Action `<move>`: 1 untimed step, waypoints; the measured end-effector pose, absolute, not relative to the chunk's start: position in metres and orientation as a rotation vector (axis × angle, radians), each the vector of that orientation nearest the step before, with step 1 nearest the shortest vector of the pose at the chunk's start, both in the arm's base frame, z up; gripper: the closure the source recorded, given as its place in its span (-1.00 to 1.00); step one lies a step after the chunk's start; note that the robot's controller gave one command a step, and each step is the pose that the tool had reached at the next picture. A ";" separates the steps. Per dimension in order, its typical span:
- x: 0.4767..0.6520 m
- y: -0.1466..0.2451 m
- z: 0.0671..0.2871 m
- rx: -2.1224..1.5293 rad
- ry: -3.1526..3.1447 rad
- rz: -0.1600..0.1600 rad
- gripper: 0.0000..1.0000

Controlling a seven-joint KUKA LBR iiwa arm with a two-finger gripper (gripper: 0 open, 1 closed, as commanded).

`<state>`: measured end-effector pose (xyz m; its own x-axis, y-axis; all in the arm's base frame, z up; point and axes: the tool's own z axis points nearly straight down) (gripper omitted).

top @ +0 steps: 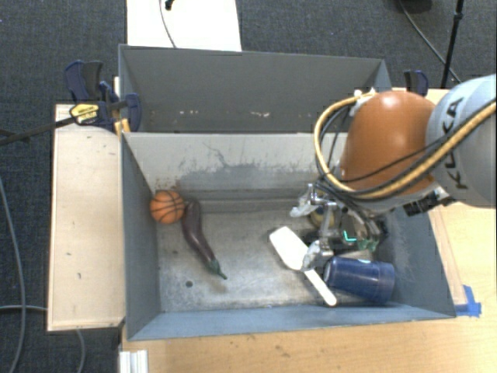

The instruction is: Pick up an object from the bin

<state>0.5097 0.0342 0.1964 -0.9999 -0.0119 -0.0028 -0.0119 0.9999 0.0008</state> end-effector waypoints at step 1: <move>0.525 0.021 0.174 -0.291 3.120 0.001 -1.00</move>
Offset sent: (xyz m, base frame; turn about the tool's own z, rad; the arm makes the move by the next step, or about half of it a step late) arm 0.0182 -0.0565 -0.0534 0.0671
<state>0.5250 0.0212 0.1738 -0.9827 -0.1850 -0.0082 -0.1850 0.9827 -0.0004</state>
